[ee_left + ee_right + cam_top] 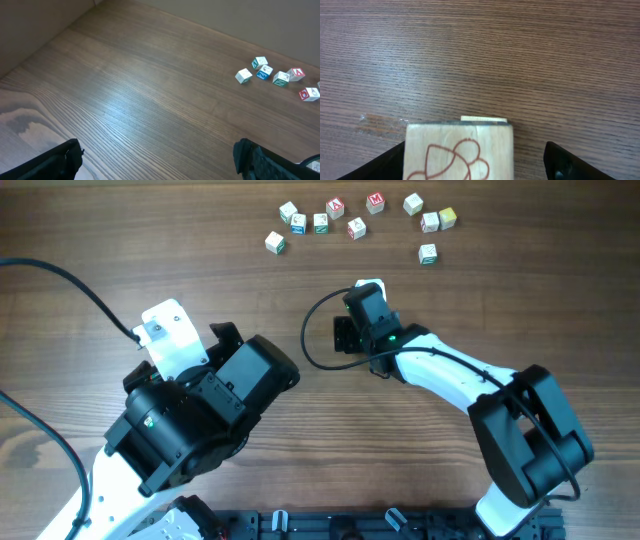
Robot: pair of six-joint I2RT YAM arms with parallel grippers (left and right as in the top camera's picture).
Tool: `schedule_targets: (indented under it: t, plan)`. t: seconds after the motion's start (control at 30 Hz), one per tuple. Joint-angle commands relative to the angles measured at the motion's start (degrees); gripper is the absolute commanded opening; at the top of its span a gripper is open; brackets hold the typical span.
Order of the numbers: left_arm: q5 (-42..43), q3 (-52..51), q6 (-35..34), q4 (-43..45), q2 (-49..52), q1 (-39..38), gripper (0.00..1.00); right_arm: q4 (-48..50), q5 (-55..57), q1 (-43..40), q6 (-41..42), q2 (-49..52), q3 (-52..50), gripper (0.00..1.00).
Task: Form a tower
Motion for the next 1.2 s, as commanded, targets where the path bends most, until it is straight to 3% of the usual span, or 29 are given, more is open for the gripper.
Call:
schedule_targets:
  t: [0.0, 0.3, 0.83, 0.9, 1.07, 1.17]
  plan:
    - [-0.1, -0.2, -1.0, 0.0, 0.2, 0.1, 1.0, 0.8, -1.7, 0.0, 0.0, 3.0, -0.2, 0.82]
    - [-0.2, -0.2, -1.0, 0.0, 0.2, 0.1, 1.0, 1.4, -1.7, 0.0, 0.2, 3.1, -0.1, 0.54]
    - [-0.2, -0.2, -1.0, 0.0, 0.2, 0.1, 1.0, 1.8, -1.7, 0.0, 1.7, 3.1, -0.1, 0.33]
    - [-0.2, -0.2, -1.0, 0.0, 0.2, 0.1, 1.0, 1.8, -1.7, 0.0, 1.7, 3.1, -0.1, 0.39]
    - [-0.2, -0.2, -1.0, 0.0, 0.2, 0.1, 1.0, 2.2, -2.2, 0.0, 1.7, 3.0, -0.1, 0.76]
    - [-0.1, -0.2, -1.0, 0.0, 0.2, 0.1, 1.0, 2.2, -2.8, 0.0, 1.6, 3.0, 0.2, 0.82]
